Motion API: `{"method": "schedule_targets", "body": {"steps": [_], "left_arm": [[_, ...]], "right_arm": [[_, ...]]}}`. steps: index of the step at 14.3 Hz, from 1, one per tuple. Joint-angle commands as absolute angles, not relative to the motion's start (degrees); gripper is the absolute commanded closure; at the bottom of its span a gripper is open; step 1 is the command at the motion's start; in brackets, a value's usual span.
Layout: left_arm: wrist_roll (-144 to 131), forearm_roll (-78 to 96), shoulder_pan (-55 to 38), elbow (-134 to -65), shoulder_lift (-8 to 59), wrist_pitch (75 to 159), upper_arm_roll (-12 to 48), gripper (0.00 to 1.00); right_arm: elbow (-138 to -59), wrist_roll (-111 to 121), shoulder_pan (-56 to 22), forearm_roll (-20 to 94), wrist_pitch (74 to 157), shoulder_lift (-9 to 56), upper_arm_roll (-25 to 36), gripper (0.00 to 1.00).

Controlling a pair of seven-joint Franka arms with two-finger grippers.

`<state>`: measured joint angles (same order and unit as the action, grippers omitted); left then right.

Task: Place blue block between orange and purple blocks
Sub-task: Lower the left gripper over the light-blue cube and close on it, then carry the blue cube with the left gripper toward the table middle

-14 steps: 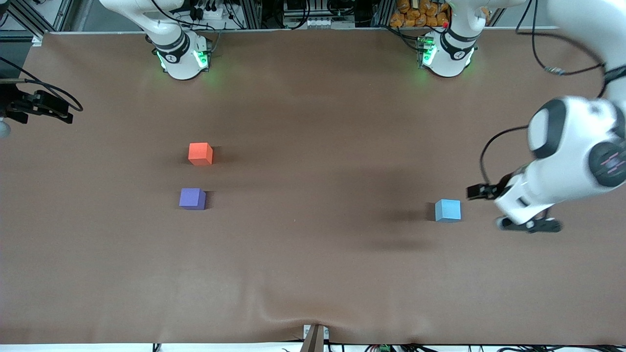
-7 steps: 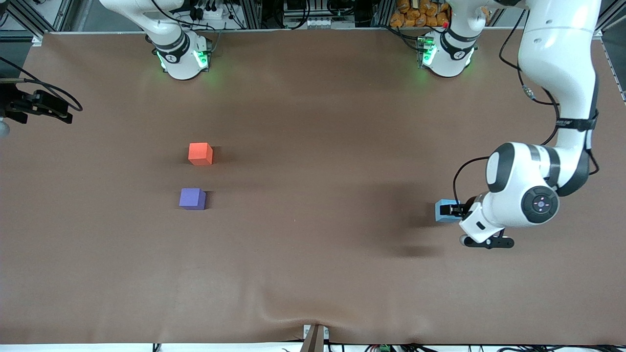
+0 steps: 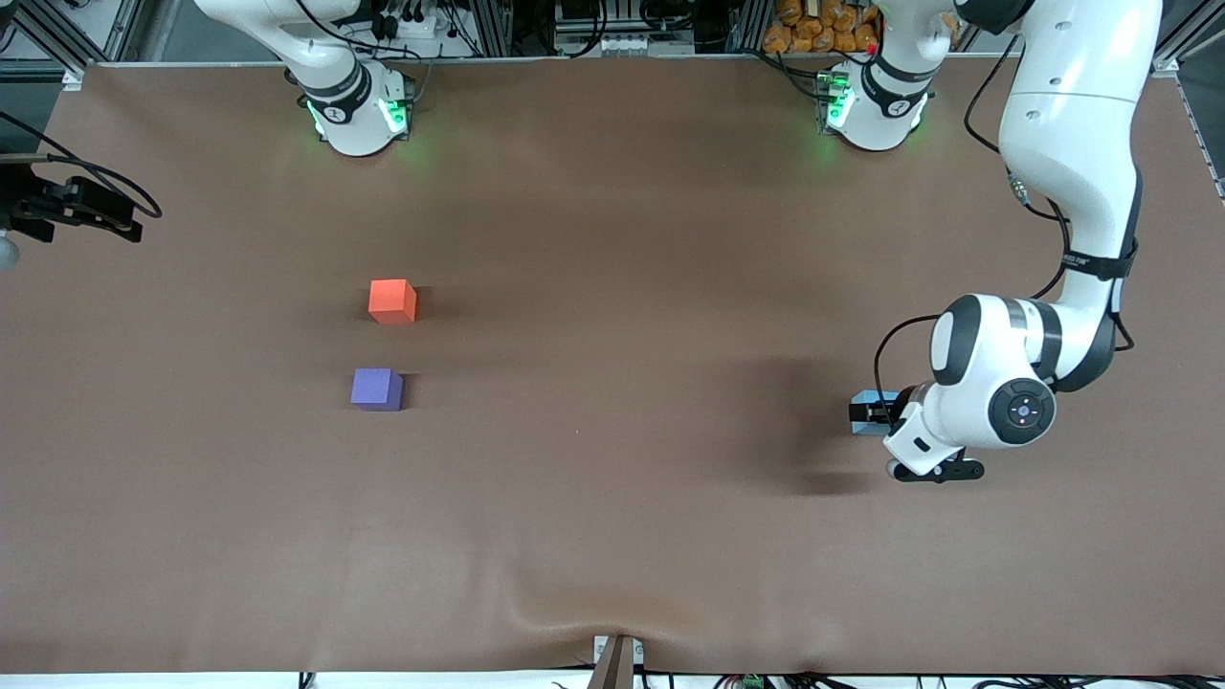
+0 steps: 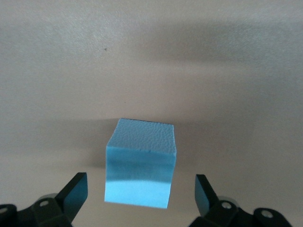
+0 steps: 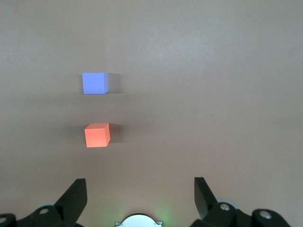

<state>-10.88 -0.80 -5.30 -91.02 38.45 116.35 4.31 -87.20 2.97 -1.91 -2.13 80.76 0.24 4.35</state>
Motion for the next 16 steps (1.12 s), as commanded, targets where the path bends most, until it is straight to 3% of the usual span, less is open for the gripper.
{"method": "schedule_targets", "body": {"steps": [1,6,7,8,9,11,16], "left_arm": [[-12.13,-1.85,-5.71,-91.32,39.90,117.77,4.39,0.00],[-11.78,-4.13,-5.80,-91.23,41.04,118.39,4.48,0.00],[-11.69,-4.13,-5.80,-91.14,40.96,118.48,4.48,0.41],[-11.34,-4.65,-5.80,-90.88,40.96,118.39,4.48,0.69],[-11.16,-5.79,-5.89,-90.88,40.61,118.39,4.48,0.80],[-11.34,-6.24,-7.03,-90.53,40.26,118.39,4.48,0.87],[-17.81,-5.54,-15.35,-90.53,36.30,116.02,4.92,0.86]], "right_arm": [[-85.78,2.99,-1.41,-1.93,79.89,0.88,3.96,0.00],[-85.78,3.08,-1.23,-2.02,79.72,0.88,4.04,0.00],[-85.78,3.08,-1.32,-2.02,79.72,0.88,4.04,0.00],[-85.78,3.08,-1.23,-2.02,79.72,0.88,4.04,0.00],[-85.78,3.08,-1.23,-2.02,79.72,0.88,4.04,0.00],[-85.78,3.08,-1.23,-2.02,79.72,0.88,4.04,0.00],[-85.87,2.90,-1.23,-1.93,79.89,0.97,3.96,0.00]]}}
